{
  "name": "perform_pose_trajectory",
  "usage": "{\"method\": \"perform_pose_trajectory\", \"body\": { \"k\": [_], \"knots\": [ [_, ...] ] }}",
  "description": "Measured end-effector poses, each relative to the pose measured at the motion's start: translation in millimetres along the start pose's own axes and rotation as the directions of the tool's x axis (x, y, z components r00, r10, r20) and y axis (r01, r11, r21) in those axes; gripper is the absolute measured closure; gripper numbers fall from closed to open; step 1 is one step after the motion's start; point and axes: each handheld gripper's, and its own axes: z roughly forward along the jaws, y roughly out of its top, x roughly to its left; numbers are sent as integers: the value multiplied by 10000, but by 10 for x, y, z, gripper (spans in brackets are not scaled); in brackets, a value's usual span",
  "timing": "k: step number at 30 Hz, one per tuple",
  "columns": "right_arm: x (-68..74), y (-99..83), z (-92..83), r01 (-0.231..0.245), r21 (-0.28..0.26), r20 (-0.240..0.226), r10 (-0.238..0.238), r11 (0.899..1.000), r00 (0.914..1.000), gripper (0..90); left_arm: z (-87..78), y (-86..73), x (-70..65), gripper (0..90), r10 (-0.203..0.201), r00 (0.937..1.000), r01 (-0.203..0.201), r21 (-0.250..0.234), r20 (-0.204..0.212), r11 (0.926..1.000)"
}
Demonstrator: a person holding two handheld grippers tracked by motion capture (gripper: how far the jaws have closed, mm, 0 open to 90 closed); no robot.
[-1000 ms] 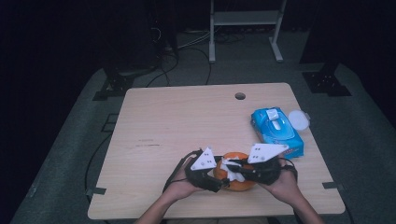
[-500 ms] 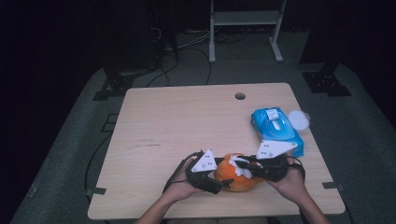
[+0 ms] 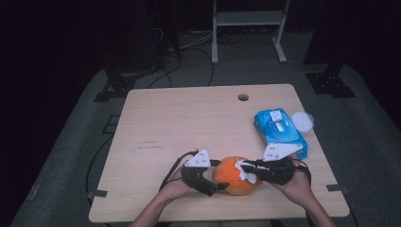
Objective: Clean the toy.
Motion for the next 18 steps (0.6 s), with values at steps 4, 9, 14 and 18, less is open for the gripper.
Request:
{"method": "perform_pose_trajectory", "body": {
  "k": [4, 9, 14, 18],
  "knots": [
    [99, 48, 93, 289, 0, -342, -289, 9996, 9990, 800, 10, 16, 35, 164, -209, 9998, 209, -195, 8, 9996],
    [85, 47, 69, 375, 118, -170, -373, 9992, 9992, 800, 4, -49, 48, 206, -310, 9995, 310, -42, -70, 9995],
    [-124, -153, -49, -403, 205, 74, 402, 9990, 9992, 800, -13, -81, 66, 210, -267, 9996, 268, 84, -70, 9996],
    [-247, -273, -56, -1001, 403, 72, 999, 9942, 9950, 800, -21, -97, 87, 205, -345, 9994, 345, 119, 16, 9993]
  ]
}}
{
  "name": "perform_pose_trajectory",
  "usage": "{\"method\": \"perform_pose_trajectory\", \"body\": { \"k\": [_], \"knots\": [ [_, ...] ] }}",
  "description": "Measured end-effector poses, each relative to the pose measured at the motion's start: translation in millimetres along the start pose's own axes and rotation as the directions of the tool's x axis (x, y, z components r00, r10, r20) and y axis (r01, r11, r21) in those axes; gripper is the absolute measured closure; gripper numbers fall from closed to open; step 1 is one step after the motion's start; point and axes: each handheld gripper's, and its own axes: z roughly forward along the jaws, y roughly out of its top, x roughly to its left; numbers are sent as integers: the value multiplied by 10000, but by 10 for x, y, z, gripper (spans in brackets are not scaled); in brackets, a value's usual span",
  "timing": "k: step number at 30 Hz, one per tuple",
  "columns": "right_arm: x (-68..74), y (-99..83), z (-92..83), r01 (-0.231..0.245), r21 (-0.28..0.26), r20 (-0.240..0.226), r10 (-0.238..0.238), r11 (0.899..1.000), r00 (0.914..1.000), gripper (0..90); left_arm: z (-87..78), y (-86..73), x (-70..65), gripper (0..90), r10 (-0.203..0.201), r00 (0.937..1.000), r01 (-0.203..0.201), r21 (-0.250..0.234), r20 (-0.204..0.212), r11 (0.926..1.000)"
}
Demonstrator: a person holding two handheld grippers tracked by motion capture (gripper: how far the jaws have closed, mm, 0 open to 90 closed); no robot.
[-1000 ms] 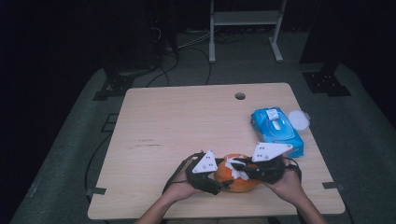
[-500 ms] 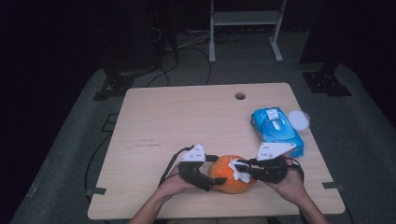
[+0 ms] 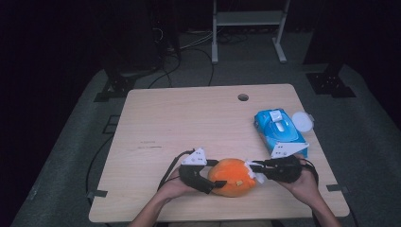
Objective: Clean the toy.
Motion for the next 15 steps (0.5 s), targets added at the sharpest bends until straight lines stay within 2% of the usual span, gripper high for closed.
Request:
{"method": "perform_pose_trajectory", "body": {
  "k": [1, 2, 3, 5, 7, 8, 9, 10, 11, 12, 13, 15],
  "knots": [
    [-8, -1, 8, -92, -94, -160, 91, 9999, 9998, 800, 0, 4, 1, 191, 26, 10000, -26, 27, 32, 10000],
    [26, 31, 21, 49, -97, -137, -50, 9999, 9999, 800, 0, 13, 5, 119, 12, 10000, -13, 74, 47, 10000],
    [26, 31, 21, 49, -97, -137, -50, 9999, 9999, 800, 7, 25, 13, 119, -145, 9999, 144, 164, 21, 9998],
    [75, 80, 25, 181, -232, -190, -185, 9996, 9996, 800, 36, 29, 28, 52, -402, 9989, 391, 469, 233, 9981],
    [111, 114, 37, 331, -264, -271, -338, 9991, 9991, 799, 82, 14, 10, 32, -525, 9974, 487, 755, 493, 9960],
    [112, 113, 49, 281, -267, -390, -292, 9992, 9988, 799, 96, 10, -6, 33, -476, 9977, 431, 909, 478, 9949],
    [100, 103, 65, 199, -273, -530, -213, 9994, 9984, 800, 97, 14, -17, 55, -418, 9983, 379, 939, 404, 9949],
    [66, 77, 90, -196, -363, -760, 168, 9991, 9970, 802, 84, 25, -26, 167, -381, 9987, 349, 892, 342, 9954],
    [66, 77, 90, -196, -363, -760, 168, 9991, 9970, 802, 66, 40, -33, 167, -282, 9993, 261, 808, 240, 9964],
    [53, 87, 73, -313, -514, -694, 277, 9982, 9972, 804, 35, 61, -38, 267, -94, 9999, 88, 508, 114, 9987],
    [53, 87, 73, -313, -514, -694, 277, 9982, 9972, 804, 16, 80, -42, 267, 58, 10000, -56, 325, -35, 9995],
    [53, 160, 10, -259, -932, -404, 222, 9953, 9989, 804, -33, 148, -53, 299, 643, 9956, -651, -98, -682, 9978]
  ]
}}
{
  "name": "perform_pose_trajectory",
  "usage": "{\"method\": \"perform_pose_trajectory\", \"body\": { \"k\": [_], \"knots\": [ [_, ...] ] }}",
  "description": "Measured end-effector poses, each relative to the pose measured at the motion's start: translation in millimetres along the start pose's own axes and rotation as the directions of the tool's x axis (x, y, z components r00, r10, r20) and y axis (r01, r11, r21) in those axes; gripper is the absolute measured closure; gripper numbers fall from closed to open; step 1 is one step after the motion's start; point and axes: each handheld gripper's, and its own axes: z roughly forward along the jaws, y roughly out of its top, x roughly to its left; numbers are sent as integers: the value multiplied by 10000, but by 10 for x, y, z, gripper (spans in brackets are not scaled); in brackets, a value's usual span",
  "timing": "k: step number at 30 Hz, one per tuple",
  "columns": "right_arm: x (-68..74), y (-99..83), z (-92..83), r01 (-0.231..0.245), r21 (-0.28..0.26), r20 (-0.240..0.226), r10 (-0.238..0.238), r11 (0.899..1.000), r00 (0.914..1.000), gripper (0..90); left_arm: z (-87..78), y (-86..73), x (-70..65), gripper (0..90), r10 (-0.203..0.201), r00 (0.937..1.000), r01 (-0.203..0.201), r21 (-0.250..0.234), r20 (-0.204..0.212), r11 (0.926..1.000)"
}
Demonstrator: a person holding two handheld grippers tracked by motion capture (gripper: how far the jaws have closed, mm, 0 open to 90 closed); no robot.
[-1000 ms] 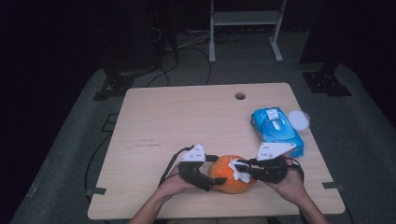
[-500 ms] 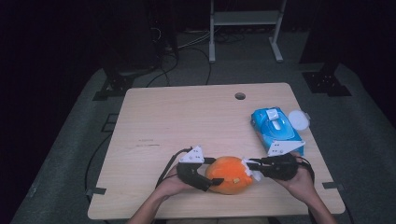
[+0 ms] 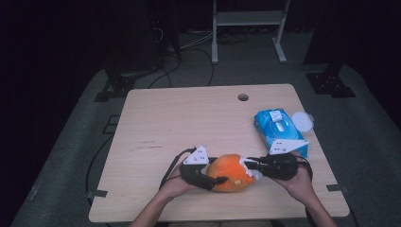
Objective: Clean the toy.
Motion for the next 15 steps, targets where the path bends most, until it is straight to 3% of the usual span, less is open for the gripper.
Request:
{"method": "perform_pose_trajectory", "body": {
  "k": [2, 4, 5, 7, 10, 15],
  "knots": [
    [-8, 39, -14, 8, -201, 125, -6, 9998, 9999, 804, -34, 38, 13, 297, 334, 9985, -349, -346, -428, 9988],
    [-32, 67, -5, -65, -398, 265, 75, 9992, 9996, 804, -20, 14, 24, 277, 725, 9933, -735, -81, -898, 9973],
    [-44, 63, 28, -143, -356, 266, 153, 9993, 9995, 804, 3, -24, 56, 251, 519, 9945, -501, 218, -913, 9985],
    [-81, -4, 146, -183, 96, 328, 180, 9998, 9993, 804, 45, -114, 127, 128, -235, 9989, 252, 403, -408, 9989],
    [-129, -102, 226, -601, 238, 34, 600, 9979, 9982, 803, 19, -170, 171, 128, -604, 9981, 605, 175, -97, 9980],
    [-146, -164, 176, -605, 556, 364, 586, 9966, 9976, 804, 8, -175, 175, 148, -499, 9985, 504, 212, -216, 9985]
  ]
}}
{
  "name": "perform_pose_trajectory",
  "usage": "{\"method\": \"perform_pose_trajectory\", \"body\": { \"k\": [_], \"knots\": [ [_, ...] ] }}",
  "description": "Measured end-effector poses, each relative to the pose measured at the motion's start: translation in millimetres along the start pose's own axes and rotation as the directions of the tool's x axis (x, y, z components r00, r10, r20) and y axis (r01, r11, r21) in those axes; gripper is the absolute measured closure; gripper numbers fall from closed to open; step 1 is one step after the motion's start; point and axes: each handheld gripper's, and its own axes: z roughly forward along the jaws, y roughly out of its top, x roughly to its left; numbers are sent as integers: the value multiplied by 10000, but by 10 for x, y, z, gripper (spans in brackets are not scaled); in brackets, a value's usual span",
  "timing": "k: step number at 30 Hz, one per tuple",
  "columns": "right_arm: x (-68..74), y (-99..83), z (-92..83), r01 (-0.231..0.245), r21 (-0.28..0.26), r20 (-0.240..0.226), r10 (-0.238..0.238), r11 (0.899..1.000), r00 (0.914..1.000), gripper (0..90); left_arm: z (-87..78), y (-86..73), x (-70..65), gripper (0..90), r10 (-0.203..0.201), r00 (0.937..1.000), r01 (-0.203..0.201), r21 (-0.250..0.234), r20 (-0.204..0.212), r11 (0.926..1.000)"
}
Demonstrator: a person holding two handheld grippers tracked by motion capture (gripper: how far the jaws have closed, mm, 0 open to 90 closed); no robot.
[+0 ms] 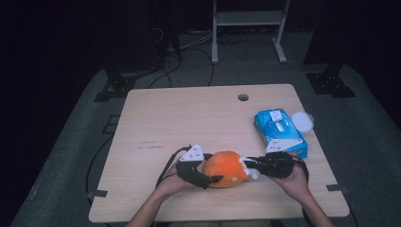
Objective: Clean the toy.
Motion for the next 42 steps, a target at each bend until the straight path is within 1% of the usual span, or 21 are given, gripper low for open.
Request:
{"method": "perform_pose_trajectory", "body": {
  "k": [3, 5, 8, 11, 12, 13, 15, 17, 21, 22, 24, 25, 27, 30, 31, 33, 35, 37, 39, 40, 42],
  "knots": [
    [77, 46, -42, 198, -208, -146, -201, 9996, 9997, 804, 10, 6, 0, 148, -44, 10000, 44, -41, -74, 10000],
    [176, 119, -55, 361, -554, -688, -399, 9978, 9968, 803, 20, 3, 10, 148, -182, 9998, 182, -131, -31, 9997],
    [290, 183, 8, 1017, -316, -370, -1028, 9943, 9940, 802, 4, -4, 18, 148, -26, 10000, 26, -8, 93, 10000],
    [182, 126, 26, 593, -287, -452, -606, 9978, 9971, 801, -6, -21, 14, 167, 198, 9997, -198, 24, 171, 9998],
    [67, 62, -1, 164, -287, -327, -174, 9995, 9993, 802, -6, -21, 13, 167, 226, 9996, -227, 39, 181, 9997],
    [67, 62, -1, 164, -287, -327, -174, 9995, 9993, 802, -8, -22, 14, 167, 237, 9995, -238, 36, 184, 9997],
    [-43, -24, -15, -174, -37, 42, 175, 9998, 9998, 803, -9, -26, 14, 165, 208, 9996, -208, 12, 185, 9998],
    [-79, -64, -6, -464, -23, -111, 464, 9989, 9989, 803, 3, -8, -11, 164, 346, 9993, -347, 53, 127, 9994],
    [48, 64, -12, -66, -390, -356, 52, 9992, 9994, 804, 30, 23, -63, 161, 801, 9968, -801, 185, 17, 9966],
    [97, 111, -14, 57, -540, -513, -85, 9985, 9986, 803, 34, 25, -70, 160, 828, 9966, -828, 176, 5, 9964],
    [137, 145, -1, 258, -523, -485, -284, 9983, 9984, 802, 25, 30, -72, 142, 816, 9967, -817, 210, 40, 9964],
    [136, 135, 15, 312, -410, -418, -329, 9987, 9986, 802, 15, 33, -63, 127, 755, 9971, -757, 183, 107, 9970],
    [98, 92, 26, 127, -330, -510, -144, 9994, 9986, 801, -34, 44, -23, 100, 183, 9994, -180, -91, 299, 9998],
    [38, 31, -14, -117, -327, -475, 101, 9994, 9988, 801, -42, 31, 17, 86, -282, 9990, 283, -23, 354, 9996],
    [27, 25, -26, -172, -365, -474, 155, 9992, 9988, 801, -22, 19, 17, 120, -305, 9984, 302, 69, 484, 9995],
    [61, 51, -25, -37, -341, -400, 24, 9994, 9992, 802, 10, 17, -7, 149, -145, 9990, 137, 210, 419, 9997],
    [155, 114, -13, 431, -344, -322, -442, 9985, 9985, 803, 12, 39, -30, 165, 172, 9992, -181, 240, 366, 9995],
    [233, 167, -6, 752, -460, -465, -774, 9961, 9959, 802, 13, 43, -47, 167, 284, 9991, -291, 223, 308, 9993],
    [254, 187, 6, 953, -353, -258, -963, 9948, 9950, 801, 8, 35, -33, 141, 95, 9997, -99, 167, 202, 9998],
    [243, 179, 12, 929, -315, -207, -936, 9952, 9954, 801, 5, 33, -13, 98, -157, 9999, 156, 297, 38, 9994],
    [178, 135, 13, 720, -298, -181, -725, 9970, 9972, 800, 8, 17, 8, 52, -482, 9988, 479, 287, 81, 9984]
  ]
}}
